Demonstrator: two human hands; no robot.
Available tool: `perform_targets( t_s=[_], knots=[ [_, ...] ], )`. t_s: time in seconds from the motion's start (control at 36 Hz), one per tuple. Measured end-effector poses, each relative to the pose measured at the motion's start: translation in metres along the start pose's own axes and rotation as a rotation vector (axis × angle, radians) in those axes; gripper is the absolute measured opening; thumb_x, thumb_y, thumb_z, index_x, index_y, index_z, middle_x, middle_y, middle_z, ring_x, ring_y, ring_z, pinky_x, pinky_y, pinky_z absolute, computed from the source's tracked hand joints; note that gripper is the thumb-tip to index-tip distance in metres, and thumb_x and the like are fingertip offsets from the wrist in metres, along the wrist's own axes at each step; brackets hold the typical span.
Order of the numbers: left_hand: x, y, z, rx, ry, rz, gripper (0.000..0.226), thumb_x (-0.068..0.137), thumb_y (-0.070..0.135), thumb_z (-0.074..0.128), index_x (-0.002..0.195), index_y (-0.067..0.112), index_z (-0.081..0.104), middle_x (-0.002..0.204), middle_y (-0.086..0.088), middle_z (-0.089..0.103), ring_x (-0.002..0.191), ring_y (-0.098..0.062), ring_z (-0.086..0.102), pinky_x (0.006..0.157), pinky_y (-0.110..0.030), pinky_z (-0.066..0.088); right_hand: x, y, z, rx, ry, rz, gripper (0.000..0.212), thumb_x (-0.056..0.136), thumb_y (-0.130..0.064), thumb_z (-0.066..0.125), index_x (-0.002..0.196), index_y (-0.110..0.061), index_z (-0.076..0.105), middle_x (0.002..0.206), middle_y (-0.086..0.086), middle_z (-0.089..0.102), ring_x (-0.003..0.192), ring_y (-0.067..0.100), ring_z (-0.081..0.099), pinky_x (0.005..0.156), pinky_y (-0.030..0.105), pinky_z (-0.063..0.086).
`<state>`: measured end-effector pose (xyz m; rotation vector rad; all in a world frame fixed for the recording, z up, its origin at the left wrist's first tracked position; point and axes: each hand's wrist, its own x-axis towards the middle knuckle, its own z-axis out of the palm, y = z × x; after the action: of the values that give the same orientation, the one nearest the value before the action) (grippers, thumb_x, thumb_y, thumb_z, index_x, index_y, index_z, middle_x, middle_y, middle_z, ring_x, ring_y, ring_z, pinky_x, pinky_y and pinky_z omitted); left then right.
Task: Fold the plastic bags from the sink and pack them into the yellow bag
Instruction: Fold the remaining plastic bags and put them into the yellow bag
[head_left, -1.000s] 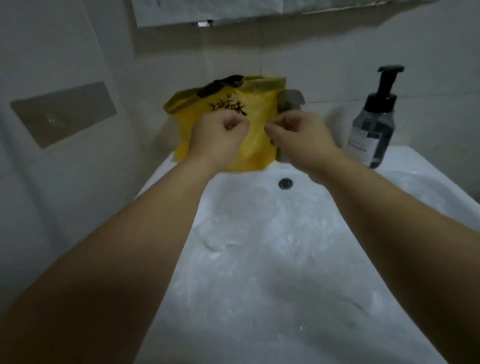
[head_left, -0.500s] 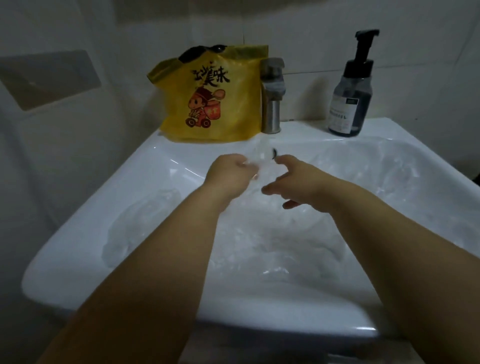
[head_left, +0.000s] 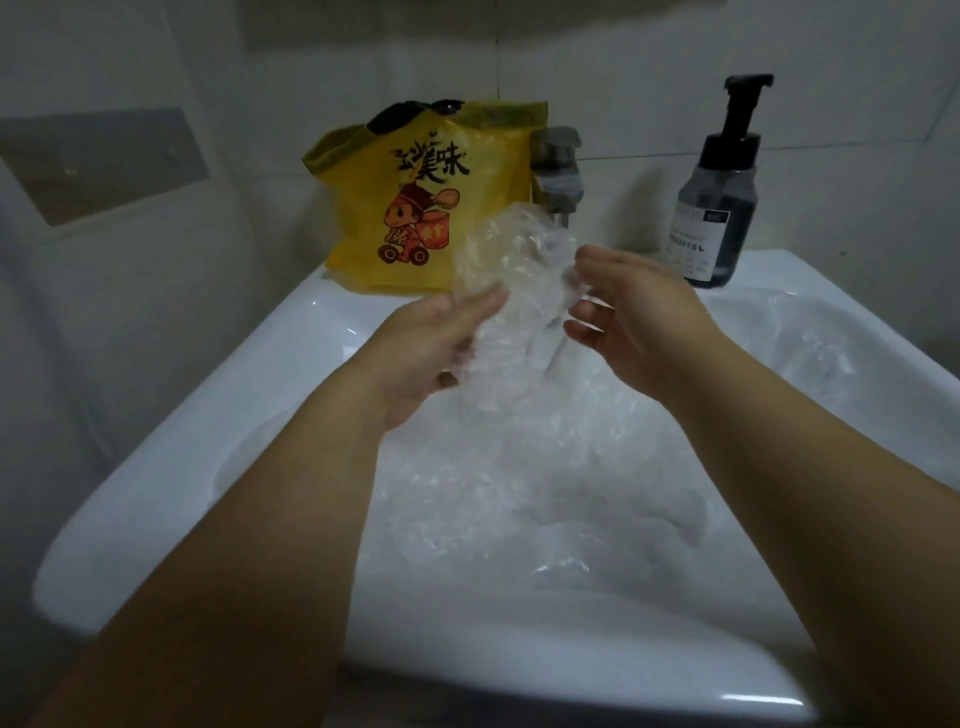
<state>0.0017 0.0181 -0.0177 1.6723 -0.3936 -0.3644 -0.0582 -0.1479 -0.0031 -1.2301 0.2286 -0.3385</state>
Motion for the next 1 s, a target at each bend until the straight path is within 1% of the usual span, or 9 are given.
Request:
perform_targets(
  t_s=[0.11,0.22,0.33,0.47,0.56,0.61,0.67,0.89,1.0],
  knots=[
    [0.008,0.005,-0.002,-0.269,0.021,-0.077,0.077,0.085,0.079,0.031,0.131,0.022,0.056,0.123,0.000,0.061,0.114,-0.020,0.056,0.102,-0.047,0.040,0.004,-0.002,-0.002,-0.065,-0.022,-0.042,0.021,0.090,0.000,0.055,0.105,-0.014,0.056,0.093,0.006,0.061,0.080,0.019,0.058,0.074,0.032,0.051],
    [0.012,0.003,0.004,-0.290,0.036,-0.050,0.055,0.094,0.050,0.051,0.140,0.021,0.046,0.132,-0.003,0.058,0.109,-0.022,0.061,0.087,-0.039,0.052,0.005,0.000,-0.003,-0.155,-0.122,-0.015,0.045,0.086,0.003,0.059,0.126,-0.014,0.047,0.116,0.014,0.059,0.099,0.028,0.063,0.086,0.039,0.054],
    [0.017,-0.002,0.014,-0.212,-0.014,0.020,0.042,0.090,0.015,0.066,0.129,0.011,0.054,0.099,-0.001,0.068,0.076,-0.007,0.066,0.055,-0.019,0.048,0.003,0.005,0.001,-0.343,-0.189,-0.041,0.079,0.081,0.007,0.067,0.147,-0.011,0.028,0.113,0.017,0.063,0.101,0.024,0.064,0.096,0.045,0.051],
    [0.020,-0.003,0.012,-0.217,0.050,0.084,0.012,0.088,0.010,0.066,0.100,0.014,0.067,0.067,0.007,0.069,0.052,-0.003,0.062,0.041,-0.010,0.038,0.000,0.003,0.005,-0.626,-0.133,-0.136,0.035,0.087,-0.008,0.066,0.121,-0.011,0.058,0.106,0.004,0.067,0.097,0.020,0.065,0.087,0.034,0.054],
    [0.021,-0.002,0.008,-0.208,0.085,0.097,0.020,0.085,0.019,0.071,0.103,0.011,0.069,0.079,0.003,0.071,0.066,-0.008,0.065,0.052,-0.017,0.044,0.000,0.001,0.002,-0.601,-0.047,-0.140,0.016,0.091,-0.014,0.062,0.107,-0.015,0.062,0.102,0.003,0.065,0.096,0.022,0.063,0.087,0.035,0.055],
    [0.020,0.000,0.007,-0.265,0.076,0.087,0.041,0.081,0.020,0.075,0.117,0.003,0.065,0.101,-0.010,0.073,0.090,-0.022,0.070,0.079,-0.029,0.055,0.000,0.000,0.002,-0.553,-0.006,-0.154,0.007,0.094,-0.017,0.058,0.100,-0.018,0.062,0.100,0.004,0.065,0.096,0.024,0.063,0.090,0.039,0.054],
    [0.016,0.004,0.007,-0.360,0.025,0.060,0.064,0.075,0.026,0.075,0.129,0.000,0.056,0.125,-0.020,0.063,0.117,-0.033,0.061,0.104,-0.045,0.046,0.001,0.000,0.002,-0.471,0.016,-0.148,0.013,0.095,-0.019,0.057,0.107,-0.015,0.061,0.098,0.001,0.063,0.089,0.020,0.061,0.092,0.042,0.053],
    [0.011,0.009,0.013,-0.629,-0.120,-0.055,0.052,0.100,0.042,0.033,0.129,0.007,0.057,0.129,-0.017,0.061,0.119,-0.033,0.057,0.103,-0.045,0.042,0.003,-0.001,0.001,-0.185,-0.057,-0.009,0.030,0.097,-0.025,0.054,0.123,-0.009,0.058,0.110,0.008,0.068,0.096,0.027,0.068,0.081,0.038,0.057],
    [0.013,0.006,0.020,-0.555,-0.117,-0.029,0.043,0.094,0.012,0.037,0.133,0.002,0.053,0.133,-0.024,0.056,0.126,-0.039,0.052,0.111,-0.052,0.036,-0.002,0.002,0.008,-0.318,-0.122,-0.056,0.028,0.098,-0.028,0.052,0.117,-0.010,0.061,0.099,0.009,0.071,0.081,0.020,0.070,0.065,0.027,0.055]
  ],
)
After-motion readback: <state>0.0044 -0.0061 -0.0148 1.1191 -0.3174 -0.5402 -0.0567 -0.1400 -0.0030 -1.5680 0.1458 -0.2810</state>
